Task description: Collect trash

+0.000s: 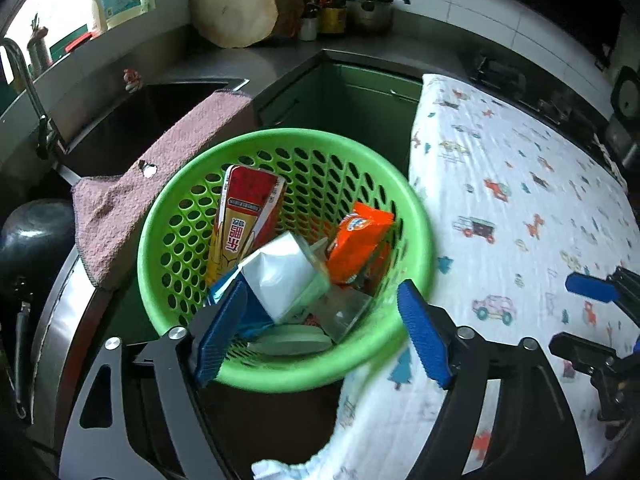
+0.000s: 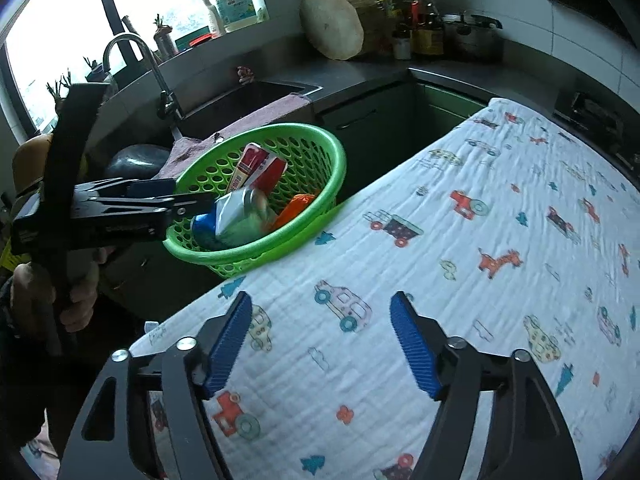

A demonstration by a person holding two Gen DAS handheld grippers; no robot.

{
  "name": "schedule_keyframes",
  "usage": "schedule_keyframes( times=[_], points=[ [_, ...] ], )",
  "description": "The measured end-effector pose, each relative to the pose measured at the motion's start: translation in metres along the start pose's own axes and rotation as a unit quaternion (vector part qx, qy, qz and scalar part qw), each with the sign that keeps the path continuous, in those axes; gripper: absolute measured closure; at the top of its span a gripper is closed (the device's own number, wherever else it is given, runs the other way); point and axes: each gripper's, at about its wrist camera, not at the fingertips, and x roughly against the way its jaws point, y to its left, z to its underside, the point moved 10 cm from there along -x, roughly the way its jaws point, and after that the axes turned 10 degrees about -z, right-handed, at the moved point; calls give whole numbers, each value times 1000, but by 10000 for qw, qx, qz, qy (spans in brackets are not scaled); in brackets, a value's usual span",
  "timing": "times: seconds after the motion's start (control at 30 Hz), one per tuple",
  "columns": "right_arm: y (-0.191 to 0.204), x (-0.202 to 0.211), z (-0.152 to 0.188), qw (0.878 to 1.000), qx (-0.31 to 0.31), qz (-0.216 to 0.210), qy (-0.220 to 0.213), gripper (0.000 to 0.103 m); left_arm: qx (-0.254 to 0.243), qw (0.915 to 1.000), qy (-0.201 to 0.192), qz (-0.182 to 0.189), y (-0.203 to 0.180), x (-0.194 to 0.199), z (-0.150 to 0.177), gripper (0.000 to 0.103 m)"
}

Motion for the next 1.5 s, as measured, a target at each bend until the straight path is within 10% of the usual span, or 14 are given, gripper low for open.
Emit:
schedule_keyframes(
  times=[0.7,1.5],
  points=[
    [-31,88,55,9958,-480,585,-505,21,-379,9954,-701,541,-66,105,22,5],
    [-102,179,136,9652,-1116,2229,-790,15,-1238,9848,-795,927,-199,109,57,5]
  ],
)
